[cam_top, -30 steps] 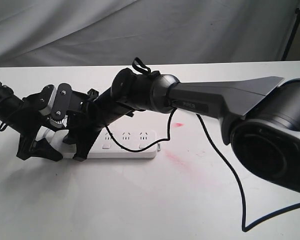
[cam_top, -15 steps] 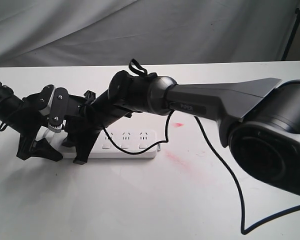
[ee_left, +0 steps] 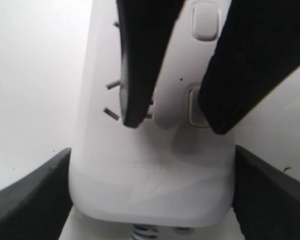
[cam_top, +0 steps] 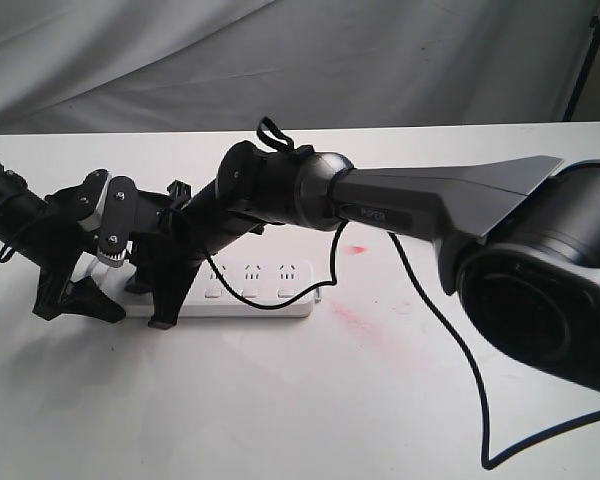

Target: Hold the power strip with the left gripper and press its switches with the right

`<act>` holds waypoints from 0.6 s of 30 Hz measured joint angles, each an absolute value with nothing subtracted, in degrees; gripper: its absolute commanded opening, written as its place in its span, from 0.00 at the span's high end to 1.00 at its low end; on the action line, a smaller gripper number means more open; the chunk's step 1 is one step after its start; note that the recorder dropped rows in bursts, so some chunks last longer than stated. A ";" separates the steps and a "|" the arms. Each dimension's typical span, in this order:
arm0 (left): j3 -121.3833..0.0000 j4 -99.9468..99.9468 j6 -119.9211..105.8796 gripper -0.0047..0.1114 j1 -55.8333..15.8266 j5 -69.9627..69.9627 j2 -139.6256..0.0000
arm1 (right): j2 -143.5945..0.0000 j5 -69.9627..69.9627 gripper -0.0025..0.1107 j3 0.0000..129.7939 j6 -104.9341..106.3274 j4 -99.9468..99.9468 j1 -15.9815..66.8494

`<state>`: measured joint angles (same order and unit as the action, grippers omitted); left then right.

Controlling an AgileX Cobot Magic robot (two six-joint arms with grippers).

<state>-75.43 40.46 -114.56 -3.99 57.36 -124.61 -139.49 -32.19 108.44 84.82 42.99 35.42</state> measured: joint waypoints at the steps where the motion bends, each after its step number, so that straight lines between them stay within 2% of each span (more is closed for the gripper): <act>1: -75.43 40.46 -114.56 0.40 -3.99 57.36 -124.61 | -139.61 -32.19 0.67 108.44 84.82 42.89 35.42; 18: -75.43 40.46 -114.56 0.40 -3.99 57.36 -124.61 | -139.84 -32.08 0.67 108.44 85.17 42.06 35.42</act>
<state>-75.43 40.46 -114.56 -3.99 57.36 -124.61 -139.84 -32.08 108.44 85.17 42.06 35.42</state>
